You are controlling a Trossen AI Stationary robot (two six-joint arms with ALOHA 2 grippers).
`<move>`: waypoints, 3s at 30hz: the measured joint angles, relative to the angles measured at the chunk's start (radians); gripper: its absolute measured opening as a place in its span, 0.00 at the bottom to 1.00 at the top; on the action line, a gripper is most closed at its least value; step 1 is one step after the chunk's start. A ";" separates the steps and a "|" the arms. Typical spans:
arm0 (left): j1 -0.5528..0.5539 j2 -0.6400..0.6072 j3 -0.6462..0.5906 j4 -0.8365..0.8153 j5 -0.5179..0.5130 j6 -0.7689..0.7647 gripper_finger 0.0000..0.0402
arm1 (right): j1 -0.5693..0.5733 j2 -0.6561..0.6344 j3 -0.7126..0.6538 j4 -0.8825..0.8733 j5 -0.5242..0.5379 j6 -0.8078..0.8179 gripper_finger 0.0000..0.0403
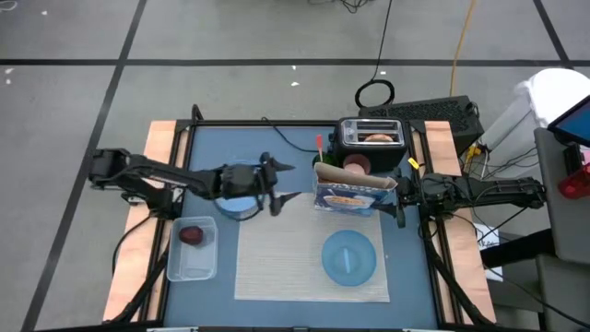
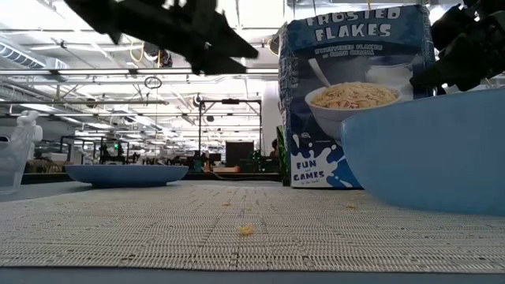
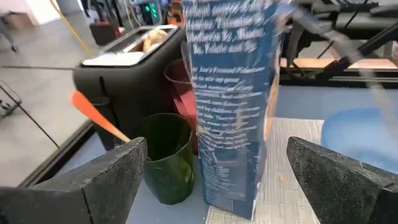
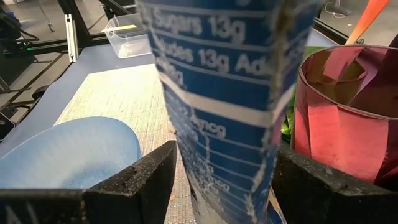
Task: Arrange a breakfast setting
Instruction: Pour the cereal into the blue bowl
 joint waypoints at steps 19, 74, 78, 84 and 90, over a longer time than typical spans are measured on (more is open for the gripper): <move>0.062 0.383 0.254 0.114 0.202 -0.020 0.97 | 0.000 0.000 0.000 0.006 0.000 -0.029 0.58; 0.065 0.083 0.305 -0.351 0.250 -0.024 0.16 | 0.000 0.002 0.000 0.055 -0.004 0.029 0.58; 0.064 0.012 0.305 -0.415 0.256 -0.029 0.16 | 0.000 0.012 -0.001 0.171 -0.003 0.094 0.58; 0.063 -0.082 0.306 -0.476 0.262 -0.045 0.16 | 0.000 0.089 -0.002 0.366 0.001 0.110 0.58; 0.062 -0.149 0.306 -0.555 0.262 -0.052 0.16 | 0.000 0.270 -0.002 0.624 0.019 0.067 0.58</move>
